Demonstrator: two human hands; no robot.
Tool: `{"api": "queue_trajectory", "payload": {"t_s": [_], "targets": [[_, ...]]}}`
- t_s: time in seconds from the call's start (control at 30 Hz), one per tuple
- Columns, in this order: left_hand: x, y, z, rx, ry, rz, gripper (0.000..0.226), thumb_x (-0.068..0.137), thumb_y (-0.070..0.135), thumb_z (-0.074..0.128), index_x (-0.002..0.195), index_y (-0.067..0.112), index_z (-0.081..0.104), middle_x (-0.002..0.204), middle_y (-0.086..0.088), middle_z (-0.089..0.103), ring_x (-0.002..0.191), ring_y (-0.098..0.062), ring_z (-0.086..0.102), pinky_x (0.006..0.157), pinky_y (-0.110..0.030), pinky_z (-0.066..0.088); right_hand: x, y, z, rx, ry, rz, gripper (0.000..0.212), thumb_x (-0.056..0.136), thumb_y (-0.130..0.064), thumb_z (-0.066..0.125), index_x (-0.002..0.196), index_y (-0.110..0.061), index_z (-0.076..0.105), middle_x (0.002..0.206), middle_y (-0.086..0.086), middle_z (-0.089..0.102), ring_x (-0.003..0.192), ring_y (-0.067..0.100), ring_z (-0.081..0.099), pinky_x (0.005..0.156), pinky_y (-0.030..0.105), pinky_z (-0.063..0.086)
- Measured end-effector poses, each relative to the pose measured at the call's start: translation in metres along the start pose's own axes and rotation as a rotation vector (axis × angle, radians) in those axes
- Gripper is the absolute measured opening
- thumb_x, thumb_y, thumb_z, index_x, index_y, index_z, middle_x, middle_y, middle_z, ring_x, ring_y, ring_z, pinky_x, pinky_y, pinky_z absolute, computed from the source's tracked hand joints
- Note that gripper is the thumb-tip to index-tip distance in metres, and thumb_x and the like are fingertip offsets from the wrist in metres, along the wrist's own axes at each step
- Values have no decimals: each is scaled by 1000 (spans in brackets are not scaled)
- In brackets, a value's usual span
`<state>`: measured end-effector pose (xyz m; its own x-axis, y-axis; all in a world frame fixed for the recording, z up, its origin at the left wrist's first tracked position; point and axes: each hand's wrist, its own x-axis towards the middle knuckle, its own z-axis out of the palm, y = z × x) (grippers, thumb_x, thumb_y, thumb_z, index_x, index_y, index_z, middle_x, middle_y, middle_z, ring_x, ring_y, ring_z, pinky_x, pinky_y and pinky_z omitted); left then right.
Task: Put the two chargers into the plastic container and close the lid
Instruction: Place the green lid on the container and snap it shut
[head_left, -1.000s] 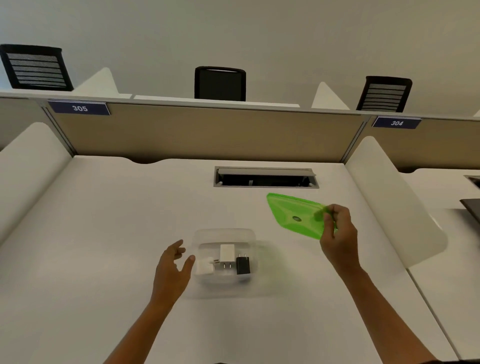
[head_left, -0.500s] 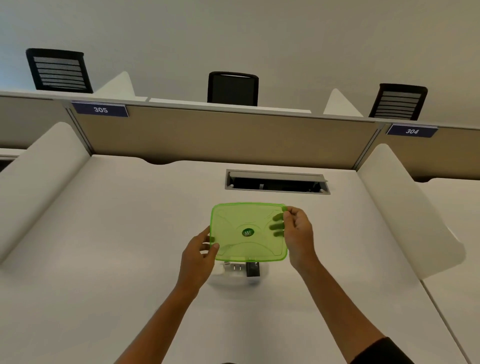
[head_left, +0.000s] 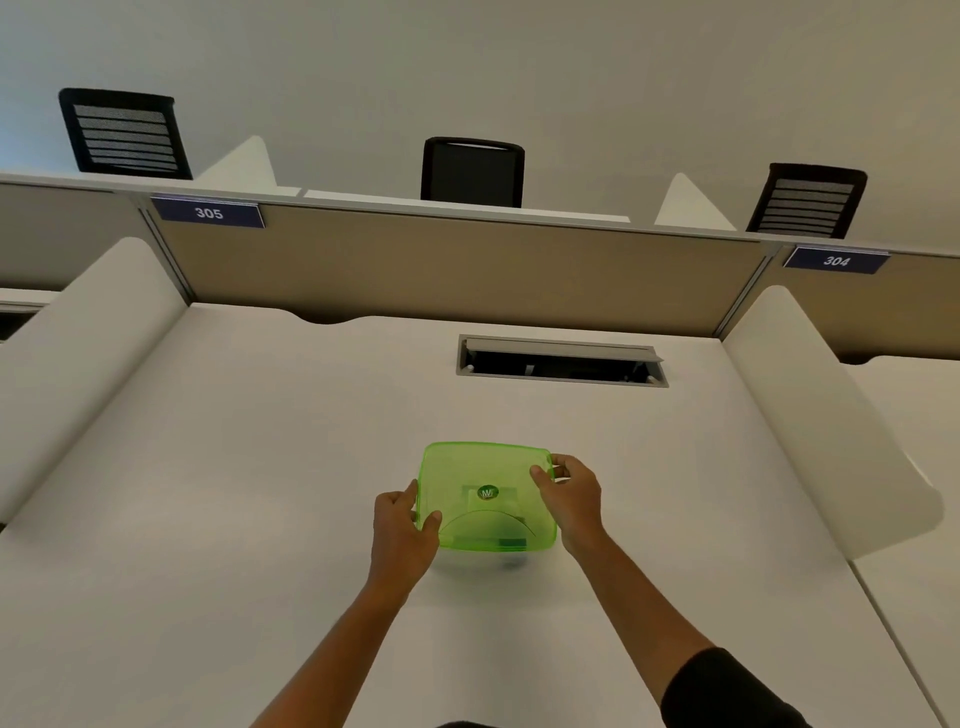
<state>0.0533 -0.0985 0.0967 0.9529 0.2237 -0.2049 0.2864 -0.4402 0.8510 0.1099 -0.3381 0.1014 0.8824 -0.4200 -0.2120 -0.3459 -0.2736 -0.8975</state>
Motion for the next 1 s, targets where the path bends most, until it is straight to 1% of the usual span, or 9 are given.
{"api": "queue_trajectory", "payload": {"t_s": [0.2,0.33,0.57,0.8,0.87,0.9,0.93,0.97,1.0], "targets": [[5,-12,6,61,-13,-70,71,95,21,74,160,12,46,137,-14,47,131,-34,55,114,-50,50,2,14,10,-110,-20,-11,32,87,-30,78,113,-13,72,104,4,68,98,24,65,79,30,48],[6,-13,5,71,-13,-110,70,96,21,73,159,10,45,142,-17,46,139,-37,46,119,-51,43,1,17,16,-136,-33,-10,34,87,-29,79,116,-13,71,110,5,65,103,21,63,86,31,49],[11,-14,8,116,-31,-142,67,97,25,72,158,11,48,143,-21,47,141,-41,40,120,-51,39,9,15,19,-232,-53,-45,33,89,-29,77,116,-10,73,110,10,63,100,26,63,85,32,47],[17,-7,8,82,-42,-173,64,98,26,69,156,12,48,147,-18,45,145,-39,37,120,-53,39,15,14,20,-238,-63,-26,29,94,-27,70,118,-11,75,111,11,66,103,27,64,92,38,52],[22,-4,7,50,-45,-185,60,100,26,67,156,12,49,147,-18,45,145,-37,40,120,-53,41,16,13,20,-219,-59,2,19,95,-28,68,105,-16,78,99,6,68,93,25,64,86,37,53],[26,-4,8,32,-49,-196,58,101,27,65,155,13,51,146,-18,47,143,-36,43,120,-53,42,17,12,20,-210,-56,15,15,95,-28,67,89,-21,78,85,3,66,81,23,61,78,36,51],[31,-6,8,11,-51,-206,57,100,31,64,154,14,53,144,-17,49,140,-34,48,118,-53,44,18,13,20,-193,-51,30,28,95,-27,65,68,-22,68,69,-1,57,68,21,52,69,35,45],[38,-9,9,-13,-52,-211,58,98,38,62,151,16,56,141,-15,54,136,-34,54,115,-53,48,20,14,22,-172,-48,33,41,95,-26,63,56,-22,50,59,-2,44,60,20,40,63,34,36],[46,-15,10,-42,-48,-206,63,92,48,57,149,19,59,137,-14,59,131,-34,59,112,-55,52,20,13,22,-142,-42,41,46,94,-25,62,56,-19,38,57,-1,34,60,20,31,63,34,29]]}}
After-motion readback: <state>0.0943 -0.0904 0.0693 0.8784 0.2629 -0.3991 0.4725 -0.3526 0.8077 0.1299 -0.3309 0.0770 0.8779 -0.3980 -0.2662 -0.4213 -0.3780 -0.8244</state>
